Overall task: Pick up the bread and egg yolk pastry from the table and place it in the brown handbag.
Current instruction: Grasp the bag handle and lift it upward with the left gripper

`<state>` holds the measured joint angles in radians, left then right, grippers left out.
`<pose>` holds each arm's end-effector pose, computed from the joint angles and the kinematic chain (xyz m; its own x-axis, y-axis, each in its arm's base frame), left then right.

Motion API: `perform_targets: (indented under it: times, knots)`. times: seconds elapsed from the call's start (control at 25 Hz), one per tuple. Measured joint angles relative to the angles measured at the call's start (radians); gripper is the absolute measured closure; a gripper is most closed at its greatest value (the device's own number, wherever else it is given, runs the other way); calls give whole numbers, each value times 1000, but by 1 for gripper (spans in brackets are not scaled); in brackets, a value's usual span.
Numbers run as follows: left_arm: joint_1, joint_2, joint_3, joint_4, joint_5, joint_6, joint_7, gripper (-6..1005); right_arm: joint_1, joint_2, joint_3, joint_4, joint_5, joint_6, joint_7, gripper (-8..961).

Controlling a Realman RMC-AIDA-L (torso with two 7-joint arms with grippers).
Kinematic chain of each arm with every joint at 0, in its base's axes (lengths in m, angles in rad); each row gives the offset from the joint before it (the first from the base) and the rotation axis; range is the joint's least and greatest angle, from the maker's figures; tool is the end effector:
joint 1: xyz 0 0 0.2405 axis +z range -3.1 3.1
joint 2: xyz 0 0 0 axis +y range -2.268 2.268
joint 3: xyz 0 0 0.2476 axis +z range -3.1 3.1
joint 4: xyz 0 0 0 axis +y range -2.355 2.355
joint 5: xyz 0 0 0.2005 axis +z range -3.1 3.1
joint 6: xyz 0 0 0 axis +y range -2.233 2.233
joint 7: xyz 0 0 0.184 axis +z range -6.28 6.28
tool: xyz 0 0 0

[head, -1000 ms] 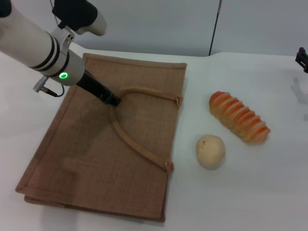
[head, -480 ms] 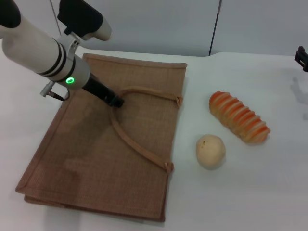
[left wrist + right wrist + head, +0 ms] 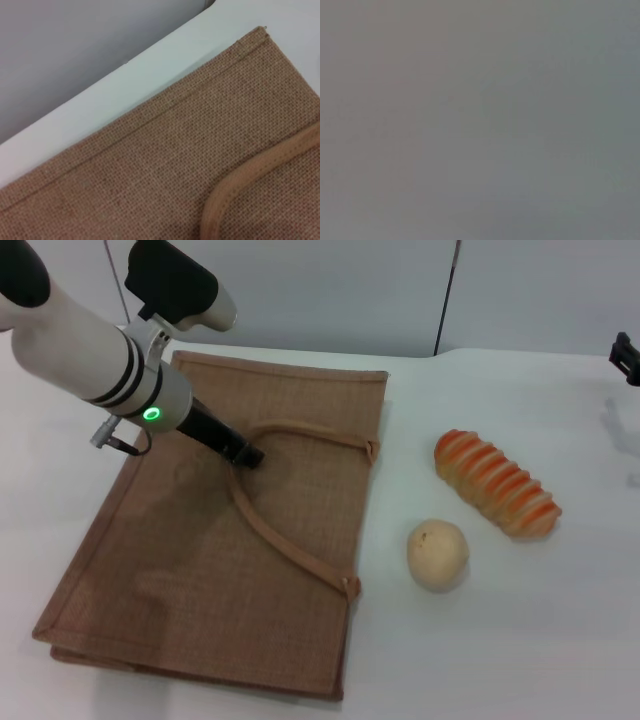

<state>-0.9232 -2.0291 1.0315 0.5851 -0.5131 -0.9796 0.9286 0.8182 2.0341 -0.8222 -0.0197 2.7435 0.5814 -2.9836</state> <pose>-0.2316 0.4503 -0.0451 0.7833 0.6205 -0.0380 0.5004 -0.6656 -0.5536 0.3059 0.4730 0.0077 0.7326 -0.2611 -0.6287 -0.6563 -0.0259 -0.7540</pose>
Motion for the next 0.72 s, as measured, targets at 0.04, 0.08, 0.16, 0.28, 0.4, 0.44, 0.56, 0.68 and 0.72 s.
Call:
perform_targets:
  times: [0.04, 0.08, 0.16, 0.28, 0.4, 0.44, 0.56, 0.68, 0.72]
  knots:
    - [-2, 0, -1, -4, 0, 2, -1, 552, 1, 0, 0, 0, 0, 0, 0, 137]
    - [-7, 0, -3, -16, -1, 7, -1, 552, 1, 0, 0, 0, 0, -2, 0, 137]
    - [-10, 0, -4, -22, -1, 7, -2, 552, 2, 0, 0, 0, 0, -6, 0, 137]
    - [-13, 0, -5, -27, -1, 8, -3, 568, 3, -1, 0, 0, 1, -8, 0, 137]
    - [-14, 0, -5, -28, -1, 8, -10, 611, 3, -1, 0, 0, 1, -8, 0, 137]
    - [-14, 0, -6, -28, -1, 7, -12, 645, 3, -1, 0, 0, 2, -8, 0, 137]
    - [-14, 0, -11, -28, -1, 11, -24, 745, 3, -2, 0, 0, 2, -9, 0, 137]
    - [-11, 0, -12, -25, -1, 24, -32, 815, 0, -2, 0, 0, 1, -9, 0, 137]
    - [-10, 0, -12, -24, -1, 28, -31, 833, -1, -2, 0, 0, 0, -9, 0, 137]
